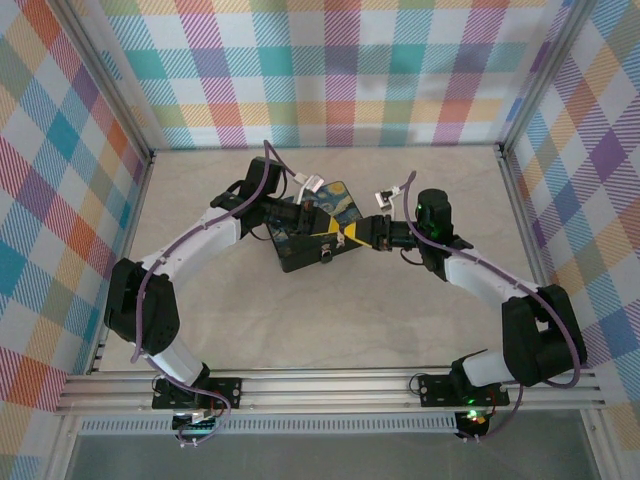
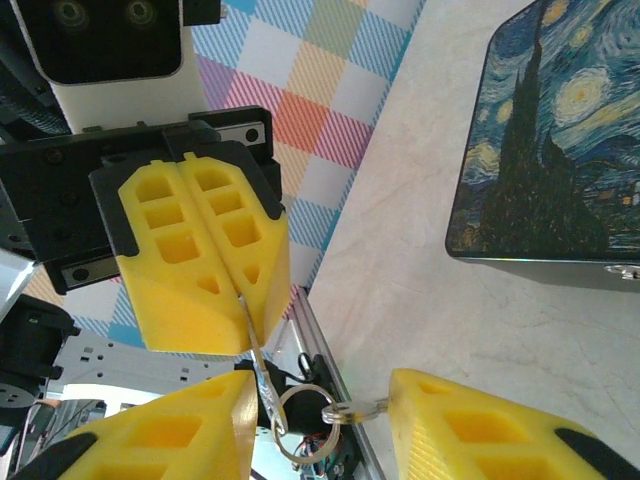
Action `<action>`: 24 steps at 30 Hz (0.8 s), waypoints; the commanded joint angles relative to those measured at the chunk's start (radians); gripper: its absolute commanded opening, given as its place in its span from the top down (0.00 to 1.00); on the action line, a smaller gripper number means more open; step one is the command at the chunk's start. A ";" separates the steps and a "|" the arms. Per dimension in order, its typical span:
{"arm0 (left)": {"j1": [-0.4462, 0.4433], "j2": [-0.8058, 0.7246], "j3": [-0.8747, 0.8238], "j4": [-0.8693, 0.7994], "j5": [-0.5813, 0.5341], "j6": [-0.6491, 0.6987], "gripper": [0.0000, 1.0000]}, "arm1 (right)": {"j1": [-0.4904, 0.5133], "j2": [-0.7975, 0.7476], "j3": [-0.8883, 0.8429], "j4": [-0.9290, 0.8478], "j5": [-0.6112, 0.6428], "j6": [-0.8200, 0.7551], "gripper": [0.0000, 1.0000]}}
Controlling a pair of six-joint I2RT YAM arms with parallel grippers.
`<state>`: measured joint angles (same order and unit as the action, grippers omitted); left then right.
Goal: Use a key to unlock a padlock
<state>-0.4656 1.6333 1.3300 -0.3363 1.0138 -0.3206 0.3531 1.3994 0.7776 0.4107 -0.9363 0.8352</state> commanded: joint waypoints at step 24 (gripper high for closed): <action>0.009 -0.035 -0.003 0.040 0.021 0.005 1.00 | 0.054 0.042 -0.012 0.145 -0.097 0.054 0.67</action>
<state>-0.4656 1.6333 1.3300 -0.3347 1.0134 -0.3210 0.3973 1.4338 0.7776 0.5045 -0.9977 0.8825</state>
